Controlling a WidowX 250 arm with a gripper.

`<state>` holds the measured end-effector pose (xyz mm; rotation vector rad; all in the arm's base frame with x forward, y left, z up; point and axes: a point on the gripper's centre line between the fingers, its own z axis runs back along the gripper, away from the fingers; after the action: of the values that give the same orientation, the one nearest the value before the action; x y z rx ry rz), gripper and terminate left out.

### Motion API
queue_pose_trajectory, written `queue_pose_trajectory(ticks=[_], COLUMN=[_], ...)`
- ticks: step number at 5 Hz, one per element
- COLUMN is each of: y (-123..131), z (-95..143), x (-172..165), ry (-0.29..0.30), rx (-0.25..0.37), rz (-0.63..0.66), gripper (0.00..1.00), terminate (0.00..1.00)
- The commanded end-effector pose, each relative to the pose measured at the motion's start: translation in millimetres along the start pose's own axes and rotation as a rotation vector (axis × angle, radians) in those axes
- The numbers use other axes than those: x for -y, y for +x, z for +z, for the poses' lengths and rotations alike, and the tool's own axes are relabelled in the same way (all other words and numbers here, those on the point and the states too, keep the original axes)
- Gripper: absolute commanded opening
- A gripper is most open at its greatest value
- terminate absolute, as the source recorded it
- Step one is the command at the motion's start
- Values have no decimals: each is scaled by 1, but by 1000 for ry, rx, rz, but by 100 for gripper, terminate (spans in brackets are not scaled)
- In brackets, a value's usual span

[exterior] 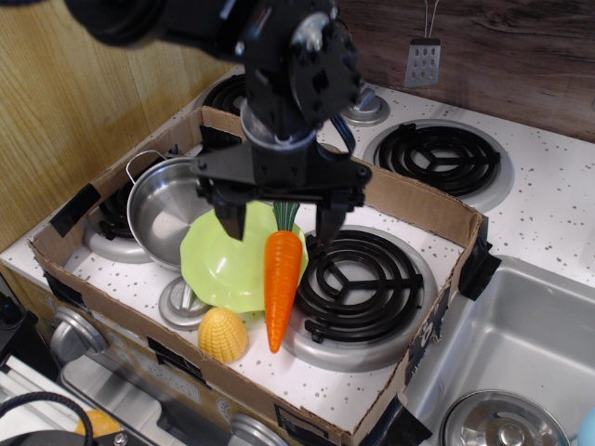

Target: Take carrot off plate

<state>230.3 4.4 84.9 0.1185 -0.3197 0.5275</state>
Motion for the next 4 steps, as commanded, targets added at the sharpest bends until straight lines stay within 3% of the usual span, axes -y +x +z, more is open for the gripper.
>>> queue_pose_trajectory(ticks=[1, 2, 3, 4], y=[3, 3, 8, 6], z=[-27, -39, -45, -51], x=[1, -4, -8, -9], ry=[-52, 9, 24, -2], rx=[58, 88, 100, 97], rz=[-12, -25, -73, -62], gripper=[100, 100, 100, 100], terminate=[0, 0, 0, 0])
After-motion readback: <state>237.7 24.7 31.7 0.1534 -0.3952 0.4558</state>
